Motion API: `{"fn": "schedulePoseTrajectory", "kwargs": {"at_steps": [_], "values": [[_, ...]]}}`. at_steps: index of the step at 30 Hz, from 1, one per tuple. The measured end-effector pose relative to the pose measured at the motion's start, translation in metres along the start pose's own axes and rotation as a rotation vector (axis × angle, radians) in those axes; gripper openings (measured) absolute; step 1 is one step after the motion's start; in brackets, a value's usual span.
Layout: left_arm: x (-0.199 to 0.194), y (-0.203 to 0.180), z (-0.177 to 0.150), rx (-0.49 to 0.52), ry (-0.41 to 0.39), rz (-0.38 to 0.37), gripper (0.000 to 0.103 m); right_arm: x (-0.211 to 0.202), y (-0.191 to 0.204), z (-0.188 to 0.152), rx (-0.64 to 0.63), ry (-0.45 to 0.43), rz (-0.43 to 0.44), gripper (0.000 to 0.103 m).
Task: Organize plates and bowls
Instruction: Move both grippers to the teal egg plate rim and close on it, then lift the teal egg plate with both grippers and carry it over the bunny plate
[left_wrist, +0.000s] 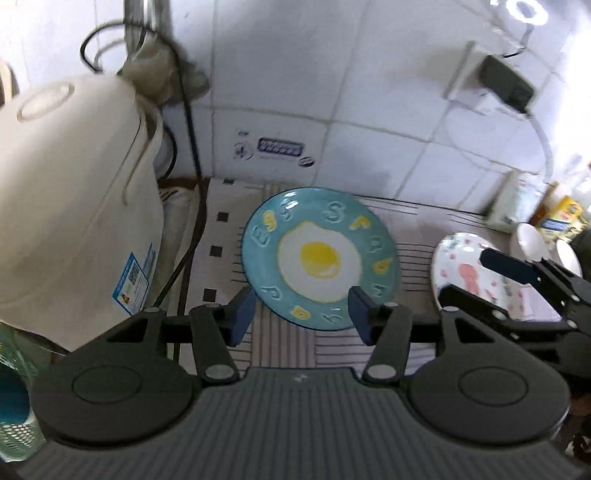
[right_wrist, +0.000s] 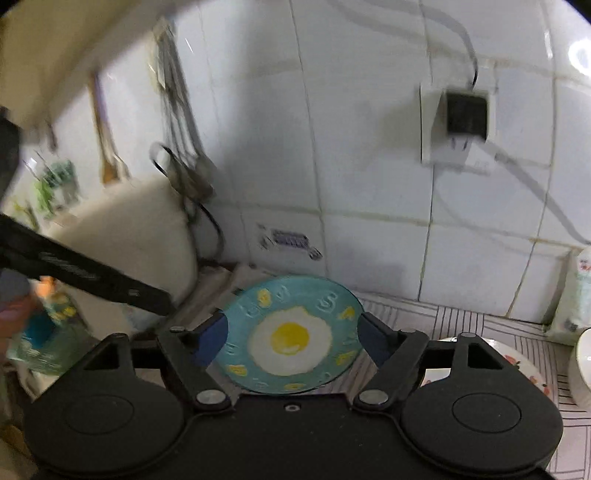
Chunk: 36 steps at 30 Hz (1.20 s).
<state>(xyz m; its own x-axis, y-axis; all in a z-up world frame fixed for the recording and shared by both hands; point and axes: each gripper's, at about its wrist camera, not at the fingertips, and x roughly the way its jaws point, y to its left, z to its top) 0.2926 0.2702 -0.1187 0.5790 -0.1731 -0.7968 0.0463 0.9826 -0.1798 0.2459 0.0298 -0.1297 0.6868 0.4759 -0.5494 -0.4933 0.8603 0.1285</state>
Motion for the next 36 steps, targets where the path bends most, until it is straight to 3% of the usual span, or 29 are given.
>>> {"fn": "schedulePoseTrajectory", "kwargs": {"at_steps": [8,12,16,26,34,36], "values": [[0.069,0.019,-0.013,-0.088,0.040,0.020,0.056,0.092,-0.026,-0.007,-0.032,0.140,-0.038,0.075],[0.101,0.023,-0.016,-0.117,0.061,0.055,0.056,0.119,-0.041,-0.004,0.003,0.177,0.013,0.073],[0.123,0.026,-0.017,-0.145,0.082,0.040,0.054,0.140,-0.051,-0.003,0.015,0.217,0.039,0.070],[0.139,0.030,-0.018,-0.166,0.109,0.006,0.028,0.162,-0.054,-0.004,0.014,0.299,0.094,0.066],[0.140,0.034,-0.020,-0.235,0.075,-0.002,0.026,0.163,-0.056,-0.004,0.018,0.287,0.097,0.066],[0.140,0.031,-0.021,-0.222,0.078,0.002,0.026,0.161,-0.059,-0.002,0.044,0.288,0.061,0.051]]}}
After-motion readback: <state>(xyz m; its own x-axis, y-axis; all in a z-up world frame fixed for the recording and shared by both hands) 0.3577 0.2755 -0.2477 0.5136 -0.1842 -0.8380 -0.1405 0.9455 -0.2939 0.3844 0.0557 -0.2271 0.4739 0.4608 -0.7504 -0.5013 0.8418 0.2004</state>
